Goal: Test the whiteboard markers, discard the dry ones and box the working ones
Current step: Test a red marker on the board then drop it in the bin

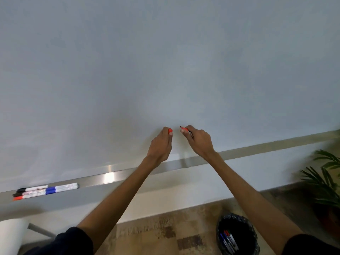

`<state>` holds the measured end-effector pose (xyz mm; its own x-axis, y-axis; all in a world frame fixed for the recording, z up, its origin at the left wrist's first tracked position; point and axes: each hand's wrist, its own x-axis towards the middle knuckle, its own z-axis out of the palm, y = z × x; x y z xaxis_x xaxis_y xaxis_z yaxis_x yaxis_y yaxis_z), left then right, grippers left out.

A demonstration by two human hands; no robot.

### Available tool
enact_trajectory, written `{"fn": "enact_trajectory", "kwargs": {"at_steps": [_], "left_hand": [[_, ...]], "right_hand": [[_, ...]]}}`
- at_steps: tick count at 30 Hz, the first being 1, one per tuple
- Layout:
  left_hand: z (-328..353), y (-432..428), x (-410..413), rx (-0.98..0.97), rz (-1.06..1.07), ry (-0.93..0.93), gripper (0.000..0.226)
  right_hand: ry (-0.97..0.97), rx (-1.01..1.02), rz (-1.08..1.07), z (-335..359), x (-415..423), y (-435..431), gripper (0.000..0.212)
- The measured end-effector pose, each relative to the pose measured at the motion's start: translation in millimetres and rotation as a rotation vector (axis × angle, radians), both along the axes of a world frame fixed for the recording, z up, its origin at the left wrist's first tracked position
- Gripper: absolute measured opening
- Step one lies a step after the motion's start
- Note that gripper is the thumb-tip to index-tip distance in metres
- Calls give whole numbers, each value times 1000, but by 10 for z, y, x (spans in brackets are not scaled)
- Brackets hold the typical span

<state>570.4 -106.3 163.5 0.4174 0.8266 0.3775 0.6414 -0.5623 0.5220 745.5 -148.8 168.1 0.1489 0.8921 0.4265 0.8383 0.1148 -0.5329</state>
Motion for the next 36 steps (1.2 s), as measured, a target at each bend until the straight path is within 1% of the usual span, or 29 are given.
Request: {"fn": "enact_trajectory", "kwargs": {"at_steps": [2, 3, 6, 7, 10, 13, 15, 19, 24, 27, 29, 30, 34, 36], "left_hand": [[191, 65, -152, 19, 42, -73, 22], [295, 98, -222, 40, 60, -92, 21], [633, 209, -399, 169, 110, -103, 27], [751, 258, -449, 228, 125, -123, 28], [1100, 421, -603, 382, 165, -243, 27], [1401, 593, -714, 516, 196, -296, 37], [1620, 693, -760, 576, 217, -290, 49], [2140, 881, -838, 705, 239, -241, 63], [2745, 1050, -830, 810, 262, -234, 68], [3062, 1149, -808, 857, 294, -236, 67], [3244, 1195, -801, 898, 318, -214, 67], [3323, 1209, -793, 920, 322, -199, 68], [3587, 1249, -728, 986, 351, -154, 69], [3658, 1314, -694, 1008, 392, -126, 66]], "right_hand": [[69, 77, 1, 214, -202, 141, 41], [109, 114, 2, 315, -301, 213, 37], [227, 183, 60, 667, -589, 393, 15], [256, 211, 86, 796, -671, 444, 11], [300, 316, 181, 1196, -902, 574, 16], [279, 466, 265, 1562, -1060, 659, 23], [318, 535, 309, 1759, -1124, 723, 27], [418, 553, 365, 2173, -1185, 821, 33], [401, 595, 506, 2758, -1194, 781, 39], [374, 634, 513, 3061, -1186, 789, 39], [341, 679, 490, 3235, -1192, 813, 32], [360, 705, 487, 3318, -1201, 817, 29], [554, 820, 506, 3570, -1245, 814, 25], [649, 854, 480, 3666, -1259, 851, 32]]}}
